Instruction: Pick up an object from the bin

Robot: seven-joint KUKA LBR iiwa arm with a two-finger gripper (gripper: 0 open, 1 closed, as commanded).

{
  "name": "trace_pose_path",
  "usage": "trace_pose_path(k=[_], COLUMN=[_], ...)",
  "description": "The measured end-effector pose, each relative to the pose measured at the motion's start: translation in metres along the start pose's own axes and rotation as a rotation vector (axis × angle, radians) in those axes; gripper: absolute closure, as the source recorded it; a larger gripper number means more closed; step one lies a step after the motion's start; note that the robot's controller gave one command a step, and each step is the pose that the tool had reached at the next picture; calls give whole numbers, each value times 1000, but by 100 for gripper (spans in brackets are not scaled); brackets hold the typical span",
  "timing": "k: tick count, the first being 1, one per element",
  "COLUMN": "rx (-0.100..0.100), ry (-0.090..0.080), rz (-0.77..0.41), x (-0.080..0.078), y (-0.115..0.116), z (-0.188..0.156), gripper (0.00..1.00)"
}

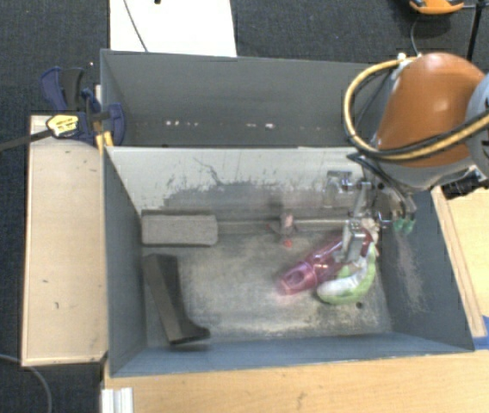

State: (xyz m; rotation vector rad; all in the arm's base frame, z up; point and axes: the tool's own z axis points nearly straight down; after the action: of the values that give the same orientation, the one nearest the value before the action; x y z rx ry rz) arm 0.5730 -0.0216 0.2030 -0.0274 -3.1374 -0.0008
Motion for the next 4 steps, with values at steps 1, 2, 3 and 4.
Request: trace_pose_path(k=[1,2,3,4], rx=[0,1,2,4], ry=[-8,-8,-9,-14], rz=[-1,-263,-463,-679], x=[-1,22,37,17], y=[0,-16,-25,-41], z=[-5,29,52,76], gripper=[0,0,0,0])
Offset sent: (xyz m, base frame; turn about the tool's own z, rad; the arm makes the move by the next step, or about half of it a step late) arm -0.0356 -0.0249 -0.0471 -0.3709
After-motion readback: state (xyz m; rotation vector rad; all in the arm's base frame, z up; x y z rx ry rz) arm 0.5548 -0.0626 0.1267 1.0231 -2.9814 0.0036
